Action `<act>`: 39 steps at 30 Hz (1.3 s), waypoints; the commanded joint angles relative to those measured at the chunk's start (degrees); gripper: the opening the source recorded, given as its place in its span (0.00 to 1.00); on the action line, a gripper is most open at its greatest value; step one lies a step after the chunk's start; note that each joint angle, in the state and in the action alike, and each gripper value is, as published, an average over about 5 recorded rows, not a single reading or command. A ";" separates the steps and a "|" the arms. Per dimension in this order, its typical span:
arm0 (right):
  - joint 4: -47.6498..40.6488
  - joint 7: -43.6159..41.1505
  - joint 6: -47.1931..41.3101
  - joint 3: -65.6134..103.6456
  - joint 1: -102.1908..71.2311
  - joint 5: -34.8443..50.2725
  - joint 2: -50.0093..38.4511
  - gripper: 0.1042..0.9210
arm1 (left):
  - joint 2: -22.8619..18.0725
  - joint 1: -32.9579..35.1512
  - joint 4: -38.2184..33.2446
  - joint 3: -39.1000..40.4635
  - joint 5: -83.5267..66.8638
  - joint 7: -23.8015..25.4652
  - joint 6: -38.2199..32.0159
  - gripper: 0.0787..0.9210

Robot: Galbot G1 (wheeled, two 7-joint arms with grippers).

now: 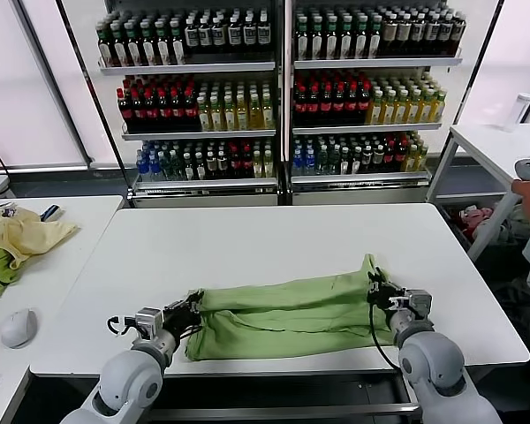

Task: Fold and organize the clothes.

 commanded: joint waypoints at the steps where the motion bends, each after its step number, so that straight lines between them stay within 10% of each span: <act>1: 3.24 -0.15 0.50 0.94 -3.71 -2.81 0.19 0.33 | -5.02 4.28 -2.77 -0.37 10.61 -4.48 -3.12 0.26; 20: 4.22 -0.57 1.62 2.39 -5.55 -2.61 0.12 0.88 | -16.96 6.07 4.00 0.01 17.27 -12.04 -2.25 0.86; 31: 4.22 -0.44 1.83 2.50 -4.82 -2.25 0.52 0.88 | -12.94 6.57 1.87 -3.62 9.09 -7.10 -2.95 0.56; 39: 4.87 -0.30 2.26 3.39 -4.76 -1.46 0.13 0.88 | -2.47 5.49 -0.51 -14.30 4.60 -3.90 -3.06 0.29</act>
